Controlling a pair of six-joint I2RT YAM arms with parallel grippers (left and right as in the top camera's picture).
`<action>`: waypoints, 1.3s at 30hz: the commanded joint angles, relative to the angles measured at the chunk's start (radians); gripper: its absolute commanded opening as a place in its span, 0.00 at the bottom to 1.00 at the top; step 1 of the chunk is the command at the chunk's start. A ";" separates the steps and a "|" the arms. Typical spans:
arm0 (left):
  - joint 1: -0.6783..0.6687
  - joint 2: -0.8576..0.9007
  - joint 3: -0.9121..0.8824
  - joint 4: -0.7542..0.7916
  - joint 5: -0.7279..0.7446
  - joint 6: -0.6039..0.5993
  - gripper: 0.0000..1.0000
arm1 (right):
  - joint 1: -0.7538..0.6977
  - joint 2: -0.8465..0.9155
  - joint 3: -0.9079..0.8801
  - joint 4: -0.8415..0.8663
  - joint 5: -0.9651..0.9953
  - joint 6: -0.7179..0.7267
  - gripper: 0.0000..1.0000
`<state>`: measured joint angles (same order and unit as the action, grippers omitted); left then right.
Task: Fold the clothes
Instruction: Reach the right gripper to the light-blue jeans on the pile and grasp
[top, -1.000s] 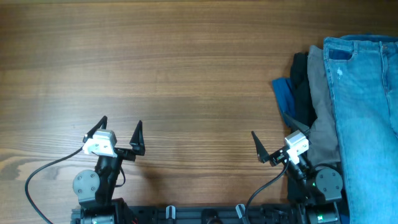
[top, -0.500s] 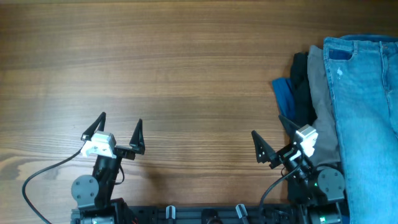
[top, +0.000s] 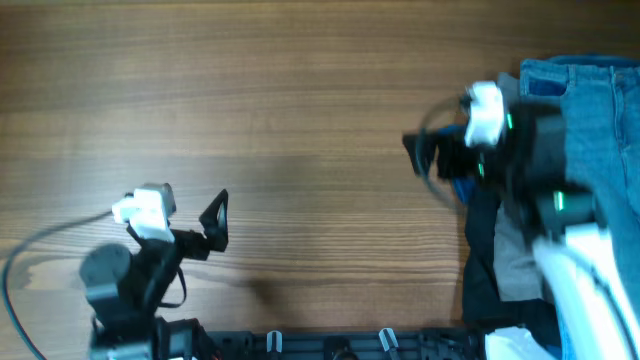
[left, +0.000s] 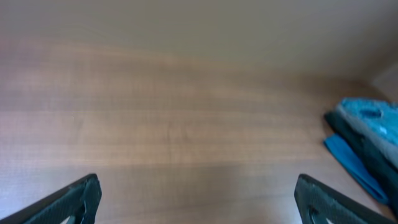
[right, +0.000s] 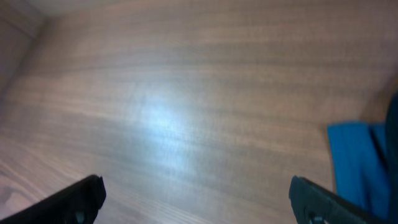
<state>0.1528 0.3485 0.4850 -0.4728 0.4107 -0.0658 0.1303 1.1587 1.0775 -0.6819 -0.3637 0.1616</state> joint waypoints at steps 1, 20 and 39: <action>0.005 0.225 0.238 -0.130 0.004 -0.003 1.00 | 0.006 0.233 0.266 -0.095 0.004 -0.135 1.00; 0.005 0.718 0.628 -0.460 0.113 -0.002 1.00 | -0.492 0.694 0.394 0.106 0.282 0.047 0.81; 0.005 0.720 0.628 -0.467 0.113 -0.003 1.00 | -0.525 0.920 0.403 0.177 0.275 0.000 0.08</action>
<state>0.1528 1.0641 1.0931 -0.9367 0.5003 -0.0662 -0.3687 2.0983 1.4555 -0.5076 -0.0818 0.1398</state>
